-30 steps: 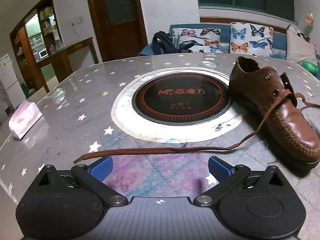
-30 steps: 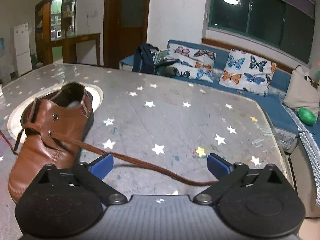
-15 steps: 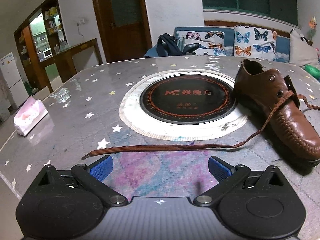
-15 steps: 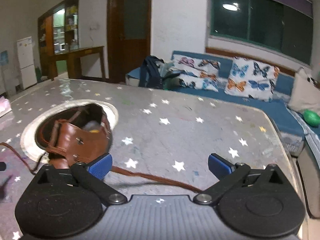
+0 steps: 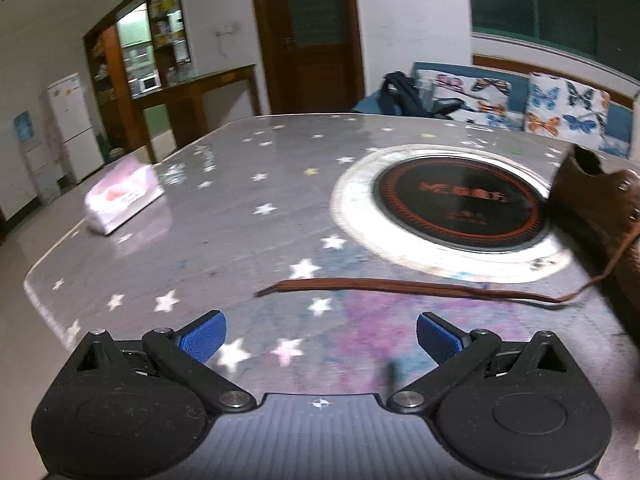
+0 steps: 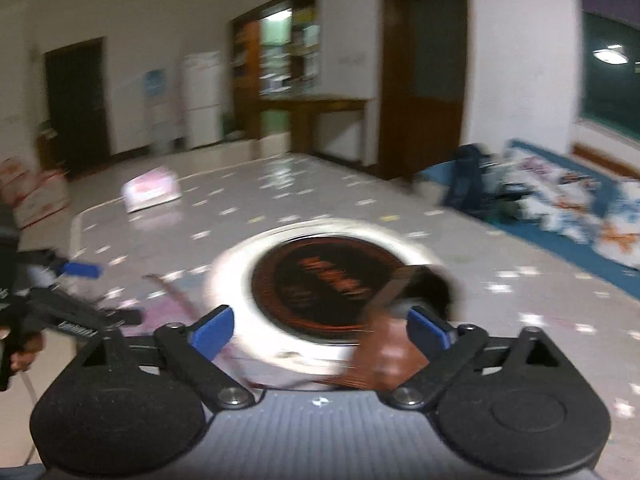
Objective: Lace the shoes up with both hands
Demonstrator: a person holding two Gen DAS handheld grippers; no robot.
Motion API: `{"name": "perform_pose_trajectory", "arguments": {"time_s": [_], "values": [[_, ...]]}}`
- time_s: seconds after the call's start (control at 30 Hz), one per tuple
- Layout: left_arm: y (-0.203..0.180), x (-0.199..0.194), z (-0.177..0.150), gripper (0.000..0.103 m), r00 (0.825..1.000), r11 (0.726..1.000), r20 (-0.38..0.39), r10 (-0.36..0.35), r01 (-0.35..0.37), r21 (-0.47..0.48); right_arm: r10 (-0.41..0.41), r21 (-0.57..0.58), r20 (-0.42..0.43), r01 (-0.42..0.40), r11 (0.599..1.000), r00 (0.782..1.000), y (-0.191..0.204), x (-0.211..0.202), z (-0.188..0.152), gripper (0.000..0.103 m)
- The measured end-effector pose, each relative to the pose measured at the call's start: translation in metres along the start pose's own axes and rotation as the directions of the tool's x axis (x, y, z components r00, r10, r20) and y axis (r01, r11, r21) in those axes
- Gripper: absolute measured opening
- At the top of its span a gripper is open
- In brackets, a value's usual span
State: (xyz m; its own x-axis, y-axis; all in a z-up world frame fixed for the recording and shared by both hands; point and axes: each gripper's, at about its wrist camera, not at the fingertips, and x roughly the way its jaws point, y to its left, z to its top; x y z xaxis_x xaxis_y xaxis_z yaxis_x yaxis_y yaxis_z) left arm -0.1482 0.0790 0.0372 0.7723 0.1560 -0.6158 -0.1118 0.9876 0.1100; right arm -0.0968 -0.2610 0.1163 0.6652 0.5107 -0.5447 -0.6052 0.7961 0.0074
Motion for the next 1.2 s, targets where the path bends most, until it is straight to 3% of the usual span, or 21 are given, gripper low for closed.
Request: {"name": "perform_pose_trajectory", "arguments": {"time_s": [0.2,0.3,0.47,0.6,0.63,0.73,0.97,1.2], "values": [[0.023,0.004,-0.004,0.103,0.999,0.998,-0.015,0.032,-0.033,-0.044,0.165,-0.032,-0.124,-0.17,0.985,0.979,0.045,0.063,0.003,0.067],[0.029,0.006,-0.006,0.103,0.999,0.998,-0.024,0.039,-0.04,-0.056,0.201,-0.048,-0.178,-0.212,0.976,0.963,0.061,0.091,0.0,0.06],[0.033,0.009,-0.007,0.103,0.999,0.997,-0.029,0.039,-0.041,-0.06,0.219,-0.028,-0.242,-0.233,0.972,0.945,0.066,0.131,-0.005,0.047],[0.034,0.011,-0.007,0.103,0.999,0.997,-0.028,0.039,-0.04,-0.06,0.221,-0.026,-0.259,-0.236,0.971,0.94,0.066,0.14,-0.008,0.029],[0.034,0.012,-0.007,0.103,0.999,0.997,-0.027,0.038,-0.04,-0.06,0.229,-0.03,-0.266,-0.246,0.969,0.936,0.066,0.138,-0.009,0.014],[0.031,0.013,-0.006,0.103,0.999,0.998,-0.023,0.031,-0.032,-0.056,0.253,-0.026,-0.295,-0.272,0.962,0.922,0.065,0.125,-0.014,0.004],[0.015,0.015,-0.003,0.103,1.0,1.0,-0.014,-0.005,0.005,-0.021,0.264,-0.066,-0.353,-0.305,0.95,0.898,0.059,0.051,-0.049,0.003],[-0.005,0.022,0.001,0.103,0.999,0.999,-0.018,-0.044,0.044,0.016,0.218,-0.109,-0.456,-0.297,0.948,0.863,0.04,-0.014,-0.07,0.005]]}}
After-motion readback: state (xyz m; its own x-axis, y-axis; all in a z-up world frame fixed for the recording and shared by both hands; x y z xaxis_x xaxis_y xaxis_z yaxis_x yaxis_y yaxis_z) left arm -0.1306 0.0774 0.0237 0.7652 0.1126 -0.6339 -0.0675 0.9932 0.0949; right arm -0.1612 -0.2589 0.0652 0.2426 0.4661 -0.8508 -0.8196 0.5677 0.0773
